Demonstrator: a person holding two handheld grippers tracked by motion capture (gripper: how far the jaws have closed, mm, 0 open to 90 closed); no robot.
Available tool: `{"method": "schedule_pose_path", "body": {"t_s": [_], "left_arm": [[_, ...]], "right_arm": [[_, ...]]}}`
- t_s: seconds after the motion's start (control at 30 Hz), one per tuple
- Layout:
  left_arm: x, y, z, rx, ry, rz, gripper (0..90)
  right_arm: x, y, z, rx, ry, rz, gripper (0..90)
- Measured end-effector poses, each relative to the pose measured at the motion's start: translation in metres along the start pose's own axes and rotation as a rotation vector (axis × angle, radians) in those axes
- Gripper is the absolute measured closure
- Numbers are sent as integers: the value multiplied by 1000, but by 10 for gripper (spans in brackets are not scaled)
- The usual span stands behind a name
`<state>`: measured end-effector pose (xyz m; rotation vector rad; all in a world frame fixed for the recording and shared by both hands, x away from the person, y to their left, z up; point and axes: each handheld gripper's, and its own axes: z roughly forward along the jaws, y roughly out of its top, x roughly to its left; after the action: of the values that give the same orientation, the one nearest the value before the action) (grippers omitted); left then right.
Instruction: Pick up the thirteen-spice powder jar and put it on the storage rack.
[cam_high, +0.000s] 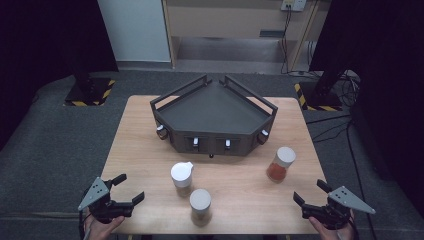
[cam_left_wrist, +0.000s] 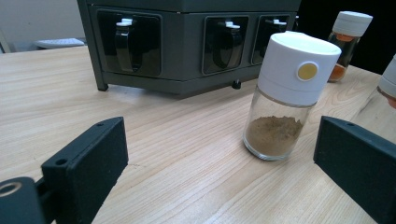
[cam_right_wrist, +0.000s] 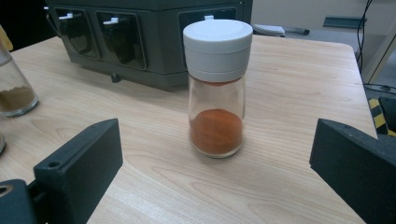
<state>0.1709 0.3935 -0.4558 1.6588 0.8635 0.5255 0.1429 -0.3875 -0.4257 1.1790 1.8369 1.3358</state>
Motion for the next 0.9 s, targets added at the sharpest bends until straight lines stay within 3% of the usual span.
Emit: {"method": "schedule_pose_path", "body": {"t_s": [0.13,0.37,0.47,0.9], "left_arm": [[2,-1,1,-7,-8,0,25],[5,-2,-2,-18,-18,-38,25],[3,0,-1,-13,-18,-26,25],[2,20,-1,6,-19,-41,27]], "right_arm": [[1,-1,1,-2,0,-12,25],[1,-1,0,-5,-1,-13,28],[1,0,0,-1,2,-12,28],[2,1,3,9,2,-14,34]]}}
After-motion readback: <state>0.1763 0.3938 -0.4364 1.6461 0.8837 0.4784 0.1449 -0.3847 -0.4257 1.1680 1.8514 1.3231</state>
